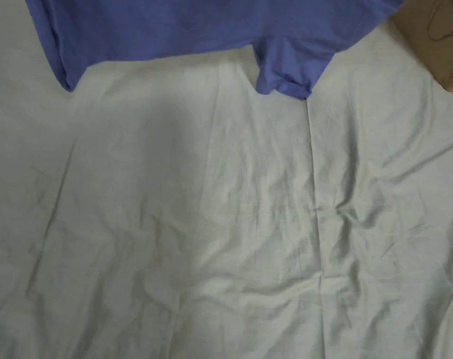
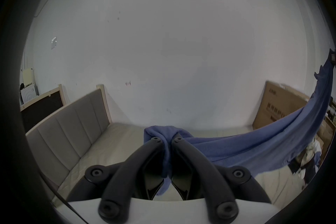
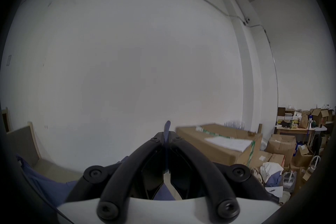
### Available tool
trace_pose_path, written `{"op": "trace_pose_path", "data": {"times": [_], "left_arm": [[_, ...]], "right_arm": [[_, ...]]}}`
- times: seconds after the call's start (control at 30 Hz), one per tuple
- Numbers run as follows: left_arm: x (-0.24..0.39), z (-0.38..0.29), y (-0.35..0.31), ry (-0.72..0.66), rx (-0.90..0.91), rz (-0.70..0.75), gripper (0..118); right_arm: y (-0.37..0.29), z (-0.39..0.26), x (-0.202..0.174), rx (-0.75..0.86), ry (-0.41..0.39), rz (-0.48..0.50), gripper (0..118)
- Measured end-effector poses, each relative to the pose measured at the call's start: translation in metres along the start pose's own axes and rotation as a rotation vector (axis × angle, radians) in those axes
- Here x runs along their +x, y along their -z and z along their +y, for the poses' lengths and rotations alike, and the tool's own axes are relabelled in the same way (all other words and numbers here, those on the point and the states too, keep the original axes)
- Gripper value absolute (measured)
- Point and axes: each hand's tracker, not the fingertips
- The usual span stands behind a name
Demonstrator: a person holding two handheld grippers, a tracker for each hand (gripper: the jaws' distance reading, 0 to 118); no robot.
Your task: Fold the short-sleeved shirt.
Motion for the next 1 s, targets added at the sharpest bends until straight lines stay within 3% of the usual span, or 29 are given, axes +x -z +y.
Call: {"op": "trace_pose_path", "data": {"times": [0.33,0.47,0.53,0.67,1.0], "left_arm": [[0.0,-0.181,-0.025,0.005,-0.325,-0.077,2],[-0.005,-0.257,-0.086,0.002,-0.416,-0.102,2],[-0.015,-0.288,-0.079,0.028,-0.481,-0.109,2],[-0.035,-0.352,-0.126,-0.036,-0.579,-0.141,2],[-0.076,-0.434,-0.227,-0.222,-0.653,-0.103,2]], "right_arm": [[-0.041,-0.179,0.036,-0.371,-0.005,0.035,1],[-0.093,-0.253,0.066,-0.525,0.013,0.112,1],[-0.121,-0.286,0.082,-0.603,0.04,0.163,1],[-0.181,-0.348,0.117,-0.741,0.012,0.258,1],[-0.32,-0.415,0.194,-0.91,-0.007,0.383,1]]}}
